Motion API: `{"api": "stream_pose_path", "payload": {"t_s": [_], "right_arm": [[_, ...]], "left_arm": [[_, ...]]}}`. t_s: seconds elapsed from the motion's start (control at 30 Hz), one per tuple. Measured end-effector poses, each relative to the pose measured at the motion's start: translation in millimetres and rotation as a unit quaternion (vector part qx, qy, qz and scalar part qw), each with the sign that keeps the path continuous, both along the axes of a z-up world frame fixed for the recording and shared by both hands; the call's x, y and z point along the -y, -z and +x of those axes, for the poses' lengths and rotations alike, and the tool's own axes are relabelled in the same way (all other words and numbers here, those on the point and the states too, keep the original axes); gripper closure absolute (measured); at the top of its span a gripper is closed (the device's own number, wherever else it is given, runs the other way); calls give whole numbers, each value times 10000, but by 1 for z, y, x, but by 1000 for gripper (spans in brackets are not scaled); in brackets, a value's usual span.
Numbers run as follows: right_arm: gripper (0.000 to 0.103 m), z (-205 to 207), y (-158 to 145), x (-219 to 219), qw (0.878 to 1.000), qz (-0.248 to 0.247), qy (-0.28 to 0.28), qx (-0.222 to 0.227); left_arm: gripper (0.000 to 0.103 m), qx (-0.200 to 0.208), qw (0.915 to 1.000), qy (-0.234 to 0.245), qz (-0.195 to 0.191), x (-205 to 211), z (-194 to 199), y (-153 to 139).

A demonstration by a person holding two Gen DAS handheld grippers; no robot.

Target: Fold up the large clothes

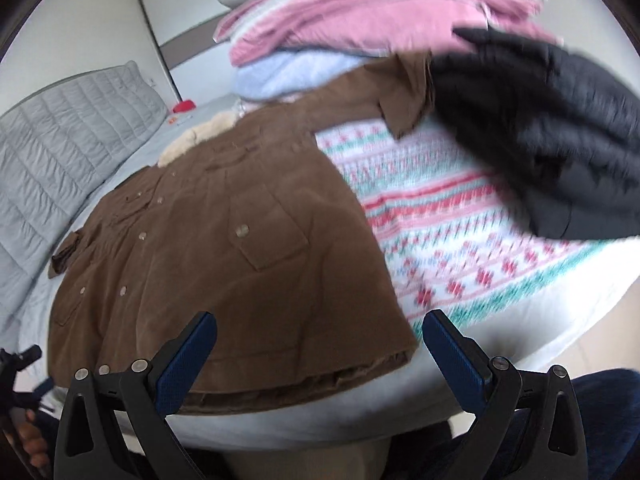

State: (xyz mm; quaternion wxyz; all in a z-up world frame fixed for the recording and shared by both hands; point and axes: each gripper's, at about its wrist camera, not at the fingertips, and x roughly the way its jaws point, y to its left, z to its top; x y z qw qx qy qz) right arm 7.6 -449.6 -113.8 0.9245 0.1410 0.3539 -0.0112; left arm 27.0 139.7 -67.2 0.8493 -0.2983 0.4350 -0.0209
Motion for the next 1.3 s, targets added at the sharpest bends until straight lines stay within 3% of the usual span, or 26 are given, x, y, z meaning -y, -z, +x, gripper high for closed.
{"api": "stream_pose_path", "payload": {"t_s": [0.1, 0.23, 0.33, 0.37, 0.47, 0.53, 0.63, 0.7, 0.77, 0.83, 0.93, 1.07, 1.17, 1.3], "right_arm": [[5, 11, 18, 16, 9983, 429, 120, -364], [53, 30, 41, 25, 9929, 644, 238, -967], [88, 25, 31, 26, 9952, 554, 200, -778], [90, 21, 24, 26, 9964, 396, 279, -702], [91, 10, 3, 28, 9977, 233, 404, -501], [91, 14, 5, 24, 9973, 29, 339, -656], [84, 26, 16, 7, 9934, -418, 73, -1062], [77, 27, 4, 9, 9950, -410, 176, -896], [51, 25, -21, 17, 9970, -497, 383, -444], [33, 29, -52, 30, 9956, -648, 672, 126], [32, 58, -73, 53, 9937, -352, 939, 510], [32, 134, -69, 83, 9888, -290, 1441, 243], [32, 187, -52, 90, 9867, -413, 1562, -176], [32, 232, -27, 90, 9756, -1229, 1761, -463]], "left_arm": [[1, 238, 9994, -116, 227, 3, -3, -9], [1, 135, 9983, -118, 558, 7, 6, -4], [3, -9, 9952, -113, 977, 11, 12, 0], [3, -67, 9930, -122, 1177, 11, 13, 1], [3, -417, 9869, -239, 1538, 1, 16, 11], [3, -614, 9886, -337, 1329, -12, 18, 21], [3, -545, 9902, -464, 1203, -18, 16, 15], [3, -414, 9895, -558, 1268, -17, 14, 4], [3, -130, 9867, -561, 1518, -12, 16, -20], [3, 236, 9822, -556, 1778, -3, 26, -42], [3, 765, 9766, -403, 1969, 15, 55, -82], [3, 1140, 9755, -92, 1880, 40, 117, -122], [3, 1301, 9762, -2, 1735, 52, 166, -133], [3, 1296, 9784, -6, 1612, 65, 216, -114]]}}
